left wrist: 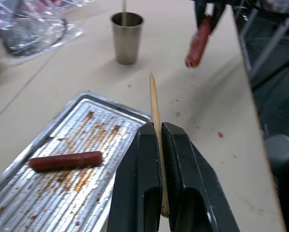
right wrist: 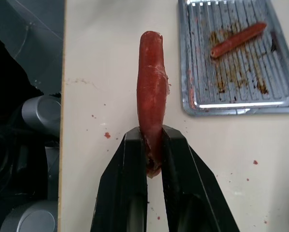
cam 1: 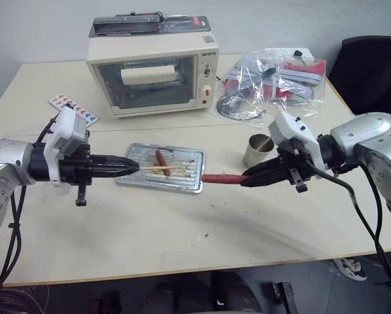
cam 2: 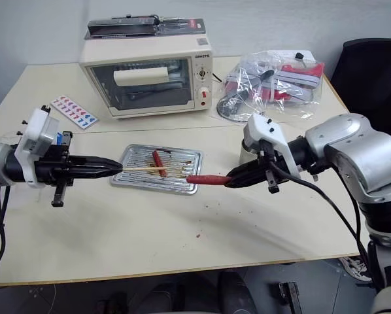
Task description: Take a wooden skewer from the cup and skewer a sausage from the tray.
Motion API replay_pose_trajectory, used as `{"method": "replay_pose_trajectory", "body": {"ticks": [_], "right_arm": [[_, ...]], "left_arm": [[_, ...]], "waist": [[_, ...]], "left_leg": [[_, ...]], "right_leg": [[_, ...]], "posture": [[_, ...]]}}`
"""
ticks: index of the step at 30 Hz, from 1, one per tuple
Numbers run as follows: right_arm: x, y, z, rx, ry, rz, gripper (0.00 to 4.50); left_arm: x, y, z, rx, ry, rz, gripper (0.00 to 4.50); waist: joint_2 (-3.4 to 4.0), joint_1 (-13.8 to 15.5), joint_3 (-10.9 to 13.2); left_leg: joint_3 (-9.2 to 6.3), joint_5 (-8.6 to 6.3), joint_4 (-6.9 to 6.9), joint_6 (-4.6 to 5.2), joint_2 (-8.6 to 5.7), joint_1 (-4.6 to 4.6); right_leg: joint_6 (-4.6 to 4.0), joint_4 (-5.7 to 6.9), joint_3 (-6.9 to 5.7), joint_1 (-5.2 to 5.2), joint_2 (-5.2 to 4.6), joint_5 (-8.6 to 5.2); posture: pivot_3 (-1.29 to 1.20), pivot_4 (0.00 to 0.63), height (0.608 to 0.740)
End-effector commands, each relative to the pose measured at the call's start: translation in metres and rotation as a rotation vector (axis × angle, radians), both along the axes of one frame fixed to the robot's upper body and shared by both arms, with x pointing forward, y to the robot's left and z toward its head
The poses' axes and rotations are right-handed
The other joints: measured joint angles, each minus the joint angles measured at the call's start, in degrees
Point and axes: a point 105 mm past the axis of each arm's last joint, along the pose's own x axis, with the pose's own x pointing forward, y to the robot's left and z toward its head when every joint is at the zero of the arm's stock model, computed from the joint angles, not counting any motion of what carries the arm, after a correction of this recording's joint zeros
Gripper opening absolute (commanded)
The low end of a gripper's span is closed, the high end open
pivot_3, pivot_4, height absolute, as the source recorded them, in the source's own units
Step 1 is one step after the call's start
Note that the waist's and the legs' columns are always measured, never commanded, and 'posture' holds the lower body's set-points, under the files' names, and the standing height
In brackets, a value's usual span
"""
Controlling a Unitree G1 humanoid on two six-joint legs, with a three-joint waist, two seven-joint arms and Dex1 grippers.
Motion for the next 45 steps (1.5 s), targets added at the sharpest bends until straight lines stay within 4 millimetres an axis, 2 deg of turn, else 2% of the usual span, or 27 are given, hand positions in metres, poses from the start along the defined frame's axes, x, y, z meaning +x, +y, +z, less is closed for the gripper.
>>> {"method": "replay_pose_trajectory", "body": {"ticks": [1, 4, 17, 29, 45], "right_arm": [[-0.008, -0.004, 0.009, 0.015, -0.027, 0.028, 0.24], [-0.013, -0.006, 0.009, 0.023, -0.016, 0.038, 0.24], [-0.011, -0.002, 0.017, 0.074, 0.011, 0.005, 0.24], [0.000, -0.002, 0.009, 0.069, 0.010, -0.025, 0.24], [-0.004, -0.001, 0.011, 0.092, 0.017, -0.013, 0.24]], "left_arm": [[-0.011, -0.007, 0.007, 0.015, -0.005, -0.071, 0.00], [-0.011, -0.011, 0.008, 0.006, -0.004, -0.083, 0.00], [-0.010, -0.021, 0.007, -0.013, -0.004, -0.113, 0.00], [-0.013, -0.025, 0.011, -0.019, -0.007, -0.133, 0.00], [-0.010, -0.027, 0.014, -0.026, -0.017, -0.137, 0.00]], "waist": [[0.00, 0.4, 0.0], [0.00, 0.9, 0.0], [0.00, 1.0, 0.0], [0.00, 1.0, 0.0], [0.00, 1.0, 0.0]], "left_leg": [[0.00, 0.00, 0.00, 0.00, 0.00, 0.00], [0.00, 0.00, 0.02, 0.00, 0.00, 0.00], [0.00, 0.00, 0.05, 0.00, -0.01, -0.01], [0.00, 0.00, 0.05, 0.00, -0.01, -0.01], [0.00, 0.01, 0.07, -0.01, -0.01, -0.01]], "right_leg": [[0.00, 0.00, 0.00, 0.00, 0.00, 0.00], [0.00, -0.01, 0.01, -0.01, 0.00, 0.00], [0.00, 0.00, 0.00, 0.00, 0.00, 0.00], [0.00, 0.00, 0.00, 0.00, 0.00, 0.00], [0.00, 0.01, 0.00, -0.01, 0.00, 0.00]], "posture": [[0.00, 0.150, 0.740], [0.00, 0.150, 0.740], [0.00, 0.150, 0.740], [0.00, 0.150, 0.740], [0.00, 0.150, 0.740]]}}
